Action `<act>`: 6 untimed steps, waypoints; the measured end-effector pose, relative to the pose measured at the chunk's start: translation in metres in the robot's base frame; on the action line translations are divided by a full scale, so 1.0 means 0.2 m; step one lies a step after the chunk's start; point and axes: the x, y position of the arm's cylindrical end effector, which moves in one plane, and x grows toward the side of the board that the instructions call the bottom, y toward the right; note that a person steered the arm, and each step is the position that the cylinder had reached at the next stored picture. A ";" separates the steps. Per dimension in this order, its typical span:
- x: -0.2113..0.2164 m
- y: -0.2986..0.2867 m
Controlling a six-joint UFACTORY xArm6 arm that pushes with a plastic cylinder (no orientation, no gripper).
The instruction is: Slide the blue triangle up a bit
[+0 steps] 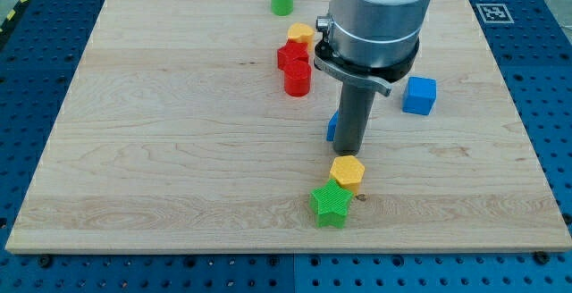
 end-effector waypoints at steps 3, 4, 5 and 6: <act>-0.02 -0.19; -0.06 -0.03; -0.09 0.03; -0.14 0.00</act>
